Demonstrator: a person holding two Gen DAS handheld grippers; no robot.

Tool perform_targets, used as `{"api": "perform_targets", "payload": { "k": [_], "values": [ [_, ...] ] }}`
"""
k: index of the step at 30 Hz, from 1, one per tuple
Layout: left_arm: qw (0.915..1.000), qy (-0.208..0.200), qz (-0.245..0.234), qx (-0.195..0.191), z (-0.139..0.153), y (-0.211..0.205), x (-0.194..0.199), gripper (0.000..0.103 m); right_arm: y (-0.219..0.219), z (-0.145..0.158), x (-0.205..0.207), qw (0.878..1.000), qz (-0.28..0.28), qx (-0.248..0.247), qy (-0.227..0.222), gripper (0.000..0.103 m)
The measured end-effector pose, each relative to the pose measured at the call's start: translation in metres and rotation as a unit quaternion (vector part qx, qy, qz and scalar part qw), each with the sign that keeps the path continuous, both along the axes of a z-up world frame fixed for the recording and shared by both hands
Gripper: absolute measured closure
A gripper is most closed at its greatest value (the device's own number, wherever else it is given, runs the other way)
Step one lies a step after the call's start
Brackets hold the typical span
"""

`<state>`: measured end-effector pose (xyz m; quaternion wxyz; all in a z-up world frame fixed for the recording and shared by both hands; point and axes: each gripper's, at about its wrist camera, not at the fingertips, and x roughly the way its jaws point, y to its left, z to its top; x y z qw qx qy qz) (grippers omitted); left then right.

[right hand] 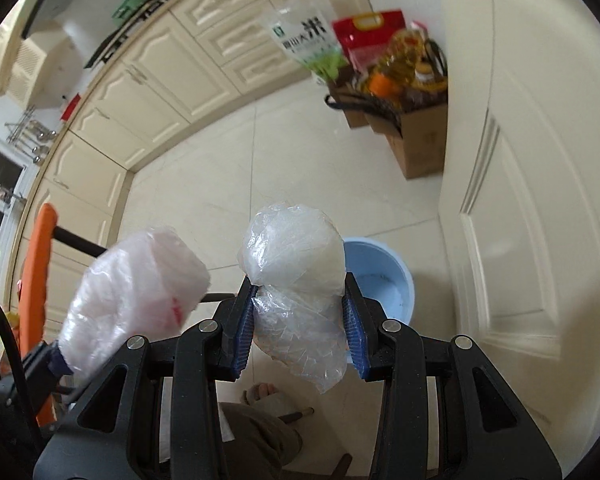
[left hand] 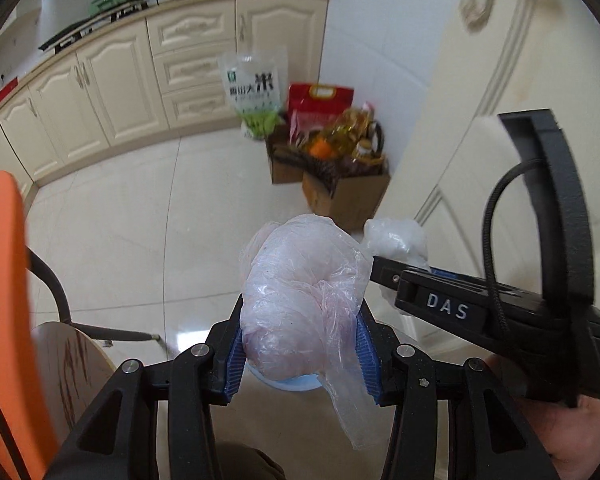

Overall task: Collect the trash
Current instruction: 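Carry the plastic bag to the blue bin and open the right gripper, then return both tools from the bin to the orange table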

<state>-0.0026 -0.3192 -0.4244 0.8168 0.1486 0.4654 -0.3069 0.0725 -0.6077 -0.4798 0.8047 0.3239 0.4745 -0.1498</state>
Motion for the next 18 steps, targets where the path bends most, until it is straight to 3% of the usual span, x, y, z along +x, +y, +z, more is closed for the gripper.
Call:
{"api": "perform_targets", "payload": {
  "k": [4, 6, 8, 10, 12, 13, 14, 17, 18],
  "values": [
    [0.9995, 0.022, 0.010, 0.020, -0.032, -0.015, 0.018, 0.053, -0.010, -0.018, 0.009, 1.000, -0.008, 0.015, 0.008, 0.065],
    [0.9989, 0.028, 0.013, 0.034, -0.044, -0.039, 0.064, 0.051, -0.012, -0.025, 0.016, 1.000, -0.012, 0.022, 0.011, 0.065],
    [0.9984, 0.030, 0.018, 0.045, -0.053, -0.052, 0.092, 0.043, -0.016, -0.033, 0.021, 0.999, -0.017, 0.033, 0.013, 0.062],
    [0.9977, 0.028, 0.024, 0.056, -0.061, -0.057, 0.094, 0.025, -0.019, -0.040, 0.023, 0.999, -0.026, 0.040, 0.017, 0.056],
    [0.9974, 0.023, 0.030, 0.061, -0.054, -0.082, 0.141, 0.020, -0.025, -0.045, 0.025, 0.998, -0.034, 0.047, 0.016, 0.049],
    [0.9974, 0.021, 0.031, 0.062, -0.049, -0.096, 0.155, 0.017, -0.028, -0.046, 0.023, 0.998, -0.043, 0.046, 0.017, 0.040],
    [0.9971, 0.019, 0.032, 0.066, -0.034, -0.114, 0.170, 0.015, -0.030, -0.047, 0.021, 0.998, -0.049, 0.045, 0.016, 0.038],
    [0.9967, 0.009, 0.038, 0.071, -0.012, -0.118, 0.162, 0.010, -0.033, -0.043, 0.015, 0.997, -0.059, 0.045, 0.013, 0.032],
    [0.9968, 0.007, 0.038, 0.070, -0.011, -0.121, 0.159, 0.010, -0.034, -0.040, 0.013, 0.997, -0.063, 0.042, 0.011, 0.023]
  ]
}}
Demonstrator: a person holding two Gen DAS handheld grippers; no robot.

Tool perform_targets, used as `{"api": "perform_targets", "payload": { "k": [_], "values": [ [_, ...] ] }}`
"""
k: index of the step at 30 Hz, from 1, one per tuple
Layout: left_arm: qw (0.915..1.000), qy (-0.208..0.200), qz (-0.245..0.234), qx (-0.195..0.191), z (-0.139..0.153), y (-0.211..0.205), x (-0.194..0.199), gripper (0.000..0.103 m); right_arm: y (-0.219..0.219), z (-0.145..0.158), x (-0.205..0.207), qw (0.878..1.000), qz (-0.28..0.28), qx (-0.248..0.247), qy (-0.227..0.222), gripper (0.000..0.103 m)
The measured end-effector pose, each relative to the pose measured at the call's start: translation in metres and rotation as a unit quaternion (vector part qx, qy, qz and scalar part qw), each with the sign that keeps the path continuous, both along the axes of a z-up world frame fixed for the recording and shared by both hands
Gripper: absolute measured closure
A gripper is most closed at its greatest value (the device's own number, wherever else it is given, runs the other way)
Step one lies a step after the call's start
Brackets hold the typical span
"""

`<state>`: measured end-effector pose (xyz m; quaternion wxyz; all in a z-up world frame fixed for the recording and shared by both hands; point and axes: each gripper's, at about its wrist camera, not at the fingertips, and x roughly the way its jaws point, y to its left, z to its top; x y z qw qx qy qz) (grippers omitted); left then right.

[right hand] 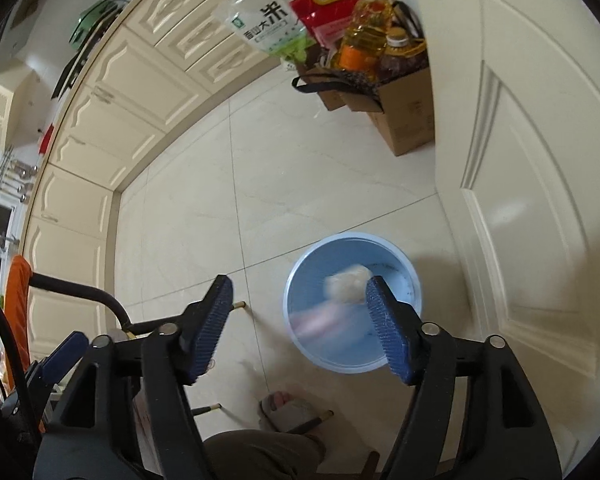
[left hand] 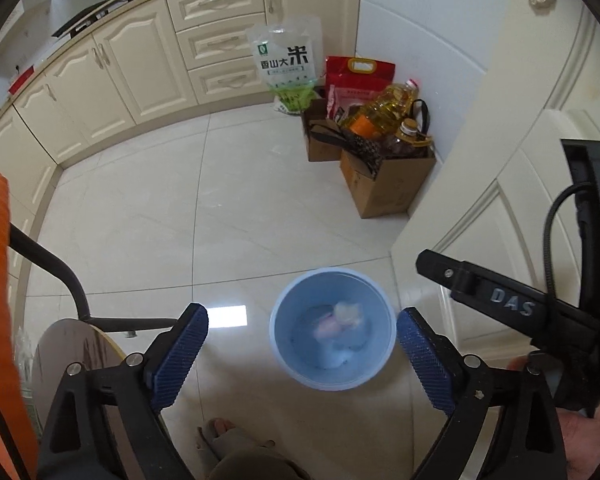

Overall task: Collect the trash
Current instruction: 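Return both tools from the bin to the orange table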

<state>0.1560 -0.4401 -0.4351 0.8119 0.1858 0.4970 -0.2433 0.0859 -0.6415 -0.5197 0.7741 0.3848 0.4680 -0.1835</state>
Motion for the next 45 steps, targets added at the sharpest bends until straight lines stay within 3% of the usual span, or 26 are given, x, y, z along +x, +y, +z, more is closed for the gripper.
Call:
{"api": "perform_targets", "payload": {
  "k": [3, 7, 9, 12, 15, 21, 28, 34, 40, 45],
  "values": [
    [0.9999, -0.006, 0.000, -0.010, 0.029, 0.008, -0.018, 0.009, 0.001, 0.013, -0.009, 1.000, -0.008, -0.009, -0.005, 0.012],
    [0.9988, -0.026, -0.004, -0.042, 0.068, 0.029, -0.046, 0.009, 0.006, 0.042, -0.024, 0.999, -0.021, -0.027, -0.018, 0.008],
    [0.9970, -0.044, -0.006, -0.063, 0.087, 0.038, -0.060, 0.009, 0.013, 0.066, -0.034, 0.998, -0.025, -0.044, -0.032, 0.002],
    [0.9934, -0.070, -0.004, -0.091, 0.114, 0.061, -0.079, 0.009, 0.024, 0.100, -0.045, 0.996, -0.025, -0.062, -0.056, 0.000],
    [0.9883, -0.097, 0.003, -0.118, 0.140, 0.104, -0.102, 0.001, 0.043, 0.133, -0.051, 0.993, -0.017, -0.073, -0.087, 0.000],
    [0.9762, -0.155, 0.031, -0.148, 0.177, 0.196, -0.140, 0.001, 0.098, 0.205, -0.054, 0.983, 0.015, -0.104, -0.147, 0.000],
    [0.9562, -0.221, 0.091, -0.168, 0.204, 0.306, -0.197, 0.001, 0.194, 0.273, -0.042, 0.964, 0.093, -0.139, -0.207, 0.000],
    [0.9358, -0.269, 0.145, -0.175, 0.218, 0.389, -0.267, 0.001, 0.280, 0.312, -0.036, 0.943, 0.152, -0.174, -0.241, 0.000],
    [0.9181, -0.305, 0.183, -0.175, 0.214, 0.435, -0.337, 0.001, 0.353, 0.341, -0.030, 0.921, 0.198, -0.197, -0.271, 0.000],
    [0.9040, -0.330, 0.211, -0.173, 0.211, 0.442, -0.388, 0.001, 0.402, 0.350, -0.029, 0.904, 0.236, -0.218, -0.281, 0.000]
  ]
}}
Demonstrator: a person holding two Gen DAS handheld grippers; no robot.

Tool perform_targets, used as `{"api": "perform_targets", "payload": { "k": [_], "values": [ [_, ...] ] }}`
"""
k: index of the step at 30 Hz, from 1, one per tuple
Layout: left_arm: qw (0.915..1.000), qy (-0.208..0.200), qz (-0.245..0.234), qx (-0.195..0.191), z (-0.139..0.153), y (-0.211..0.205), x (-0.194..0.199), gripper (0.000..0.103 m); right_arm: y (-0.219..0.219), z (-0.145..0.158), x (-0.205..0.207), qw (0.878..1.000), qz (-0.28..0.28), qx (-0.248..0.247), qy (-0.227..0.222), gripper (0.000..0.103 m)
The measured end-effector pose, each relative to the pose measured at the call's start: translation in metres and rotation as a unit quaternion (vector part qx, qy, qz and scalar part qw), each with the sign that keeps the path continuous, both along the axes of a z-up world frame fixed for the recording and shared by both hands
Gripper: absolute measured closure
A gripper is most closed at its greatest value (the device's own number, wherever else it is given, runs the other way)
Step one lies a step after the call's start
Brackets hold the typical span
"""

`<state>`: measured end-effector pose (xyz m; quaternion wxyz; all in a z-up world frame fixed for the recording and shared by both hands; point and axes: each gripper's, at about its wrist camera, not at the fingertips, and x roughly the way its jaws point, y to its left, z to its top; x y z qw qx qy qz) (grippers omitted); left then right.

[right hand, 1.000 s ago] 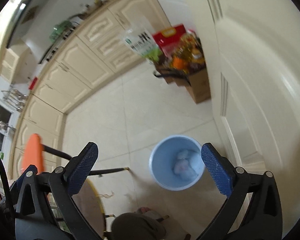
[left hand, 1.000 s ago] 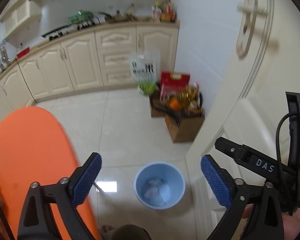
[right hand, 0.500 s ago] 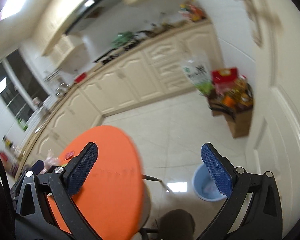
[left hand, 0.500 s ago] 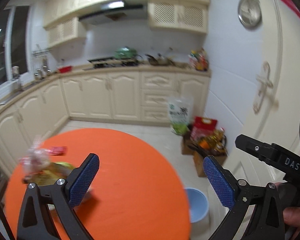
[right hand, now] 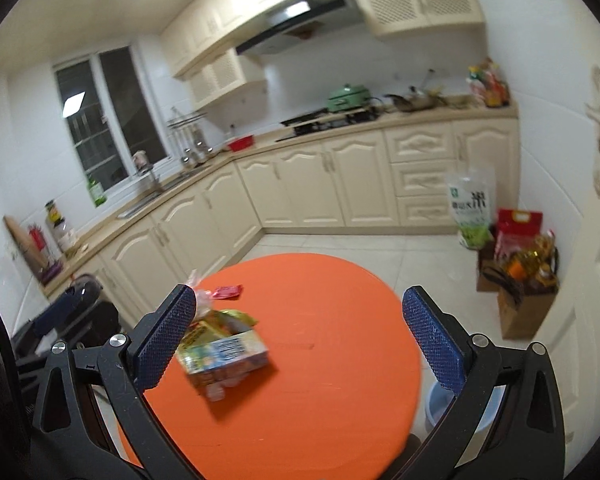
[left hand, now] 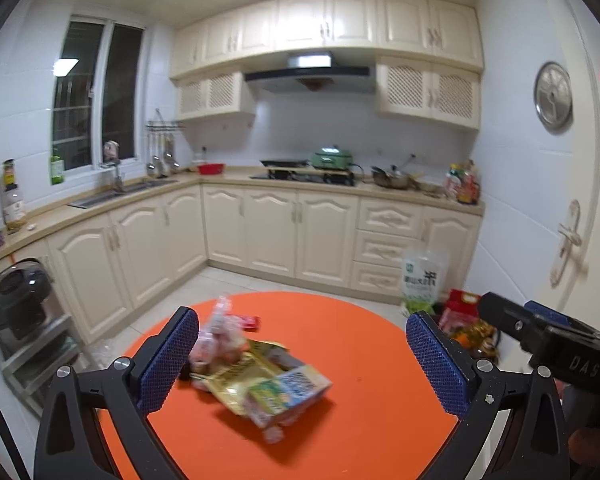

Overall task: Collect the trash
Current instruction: 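Return both tools from the bin to the orange table, then grasp the milk carton with the right gripper while the left grasps the yellow wrapper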

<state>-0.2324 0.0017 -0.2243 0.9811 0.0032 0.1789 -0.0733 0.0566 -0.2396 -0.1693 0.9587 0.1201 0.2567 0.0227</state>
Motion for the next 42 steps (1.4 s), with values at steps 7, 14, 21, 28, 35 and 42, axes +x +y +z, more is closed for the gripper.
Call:
{"api": "perform_targets", "payload": {
  "k": [7, 14, 21, 28, 35, 42],
  "values": [
    [0.9987, -0.015, 0.046, -0.013, -0.006, 0.022, -0.076, 0.001, 0.055, 0.005, -0.010, 0.999, 0.038, -0.027, -0.006, 0.000],
    [0.9960, -0.022, 0.082, -0.027, -0.004, 0.040, -0.129, 0.001, 0.087, 0.005, -0.012, 0.997, 0.060, -0.040, -0.003, 0.000],
    [0.9926, -0.008, 0.114, -0.043, 0.007, 0.052, -0.139, 0.001, 0.100, -0.001, -0.006, 0.998, 0.047, -0.049, 0.015, 0.000],
    [0.9911, 0.022, 0.120, -0.053, 0.032, 0.059, -0.095, 0.001, 0.110, -0.013, 0.009, 0.996, 0.041, -0.057, 0.046, 0.000],
    [0.9888, 0.058, 0.128, -0.050, 0.047, 0.083, -0.028, 0.001, 0.125, -0.051, 0.045, 0.992, 0.036, -0.053, 0.113, 0.000],
    [0.9856, 0.105, 0.126, -0.043, 0.041, 0.081, 0.030, 0.001, 0.133, -0.121, 0.100, 0.977, 0.022, 0.008, 0.211, 0.002]
  ]
}}
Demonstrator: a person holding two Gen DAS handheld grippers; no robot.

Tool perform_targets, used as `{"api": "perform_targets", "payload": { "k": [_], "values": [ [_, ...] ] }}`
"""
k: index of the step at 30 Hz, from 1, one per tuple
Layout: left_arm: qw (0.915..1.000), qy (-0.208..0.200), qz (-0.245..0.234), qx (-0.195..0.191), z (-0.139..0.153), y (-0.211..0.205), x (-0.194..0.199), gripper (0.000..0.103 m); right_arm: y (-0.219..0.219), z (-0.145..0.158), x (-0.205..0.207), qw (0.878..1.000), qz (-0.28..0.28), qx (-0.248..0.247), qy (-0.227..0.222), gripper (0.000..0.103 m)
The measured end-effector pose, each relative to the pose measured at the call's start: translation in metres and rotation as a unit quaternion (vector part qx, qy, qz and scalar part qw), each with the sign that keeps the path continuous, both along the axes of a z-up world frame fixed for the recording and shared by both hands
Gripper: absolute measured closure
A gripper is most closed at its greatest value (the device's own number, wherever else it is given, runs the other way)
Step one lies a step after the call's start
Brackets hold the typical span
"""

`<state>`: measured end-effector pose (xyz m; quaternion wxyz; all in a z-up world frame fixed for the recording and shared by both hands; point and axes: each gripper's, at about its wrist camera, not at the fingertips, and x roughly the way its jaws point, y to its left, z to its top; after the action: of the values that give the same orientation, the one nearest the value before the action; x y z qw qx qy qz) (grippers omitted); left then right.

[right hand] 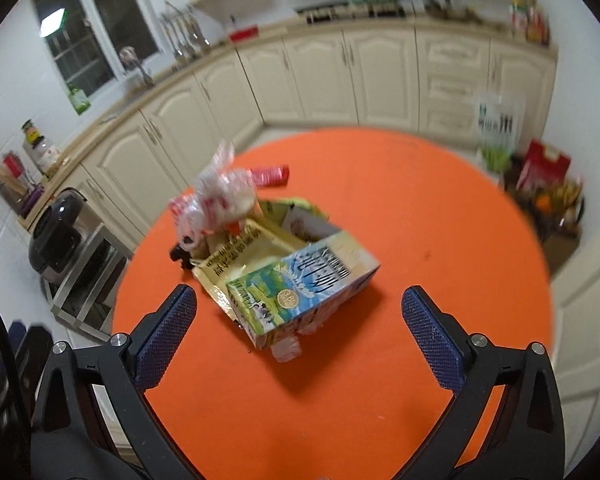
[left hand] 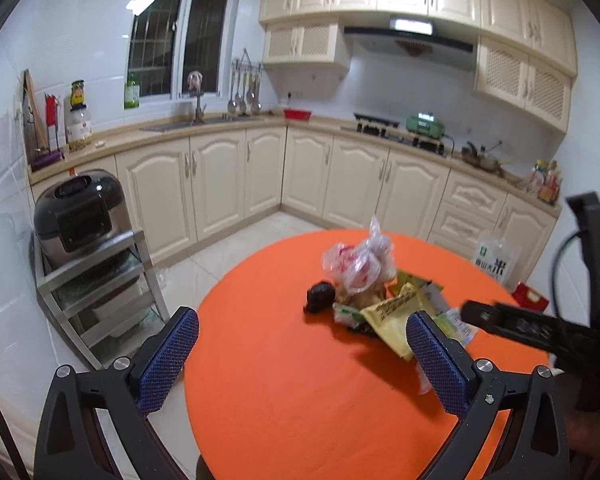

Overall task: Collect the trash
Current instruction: 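Grasp the milk carton with the right gripper while the left grasps the yellow wrapper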

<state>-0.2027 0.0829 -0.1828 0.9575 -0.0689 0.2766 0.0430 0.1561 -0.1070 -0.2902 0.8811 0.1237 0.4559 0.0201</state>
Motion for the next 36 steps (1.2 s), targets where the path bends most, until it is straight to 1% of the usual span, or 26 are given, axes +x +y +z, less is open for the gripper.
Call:
{"api": "perform_targets", "payload": {
  "k": [5, 8, 9, 10, 16, 19, 20, 21, 22, 24, 26, 27, 28, 29, 30, 31, 33, 36],
  "values": [
    [0.9996, 0.025, -0.010, 0.002, -0.004, -0.007, 0.043, 0.001, 0.003, -0.032, 0.028, 0.999, -0.026, 0.010, 0.041, 0.002],
    [0.9992, 0.037, -0.014, 0.004, -0.004, -0.008, 0.067, 0.001, 0.002, -0.048, 0.039, 0.998, -0.027, 0.016, 0.063, 0.007],
    [0.9991, 0.040, -0.014, 0.003, -0.003, -0.007, 0.074, 0.001, 0.004, -0.053, 0.042, 0.997, -0.023, 0.011, 0.068, 0.010],
    [0.9989, 0.044, -0.015, 0.003, -0.003, -0.007, 0.083, 0.001, 0.002, -0.057, 0.041, 0.997, -0.019, 0.008, 0.073, 0.018],
    [0.9982, 0.057, -0.019, 0.006, -0.006, -0.008, 0.115, 0.001, -0.027, -0.064, 0.025, 0.997, -0.006, 0.014, 0.077, 0.037],
    [0.9976, 0.065, -0.024, 0.009, -0.011, -0.012, 0.130, 0.001, -0.042, -0.062, 0.023, 0.996, -0.010, 0.030, 0.079, 0.036],
    [0.9974, 0.066, -0.027, 0.009, -0.013, -0.014, 0.132, 0.001, -0.045, -0.060, 0.024, 0.996, -0.010, 0.031, 0.078, 0.033],
    [0.9972, 0.069, -0.029, 0.011, -0.013, -0.016, 0.138, 0.001, -0.047, -0.059, 0.025, 0.997, -0.010, 0.030, 0.076, 0.026],
    [0.9970, 0.070, -0.031, 0.014, -0.012, -0.018, 0.144, 0.001, -0.049, -0.057, 0.026, 0.997, -0.013, 0.028, 0.072, 0.022],
    [0.9967, 0.071, -0.035, 0.017, -0.013, -0.021, 0.152, 0.001, -0.050, -0.056, 0.029, 0.997, -0.015, 0.028, 0.071, 0.020],
    [0.9965, 0.073, -0.037, 0.016, -0.017, -0.025, 0.159, 0.001, -0.048, -0.062, 0.037, 0.997, -0.014, 0.008, 0.075, 0.021],
    [0.9964, 0.074, -0.039, 0.015, -0.018, -0.026, 0.165, 0.001, -0.047, -0.066, 0.040, 0.997, -0.011, -0.009, 0.078, 0.027],
    [0.9961, 0.076, -0.043, 0.011, -0.019, -0.027, 0.170, 0.001, -0.047, -0.072, 0.041, 0.996, -0.007, -0.016, 0.082, 0.042],
    [0.9959, 0.077, -0.046, 0.009, -0.023, -0.027, 0.172, 0.001, -0.047, -0.075, 0.042, 0.996, -0.004, -0.014, 0.084, 0.043],
    [0.9957, 0.079, -0.048, 0.008, -0.023, -0.027, 0.177, 0.001, -0.048, -0.075, 0.038, 0.997, 0.001, -0.020, 0.071, 0.048],
    [0.9954, 0.080, -0.051, 0.005, -0.026, -0.027, 0.180, 0.001, -0.048, -0.075, 0.036, 0.997, 0.006, -0.036, 0.068, 0.056],
    [0.9947, 0.085, -0.058, -0.003, -0.031, -0.025, 0.192, 0.001, -0.052, -0.074, 0.030, 0.998, 0.018, -0.030, 0.059, 0.056],
    [0.9933, 0.097, -0.062, -0.013, -0.041, -0.021, 0.209, 0.001, -0.065, -0.072, 0.023, 0.998, 0.015, -0.016, 0.052, 0.057]
  ]
}}
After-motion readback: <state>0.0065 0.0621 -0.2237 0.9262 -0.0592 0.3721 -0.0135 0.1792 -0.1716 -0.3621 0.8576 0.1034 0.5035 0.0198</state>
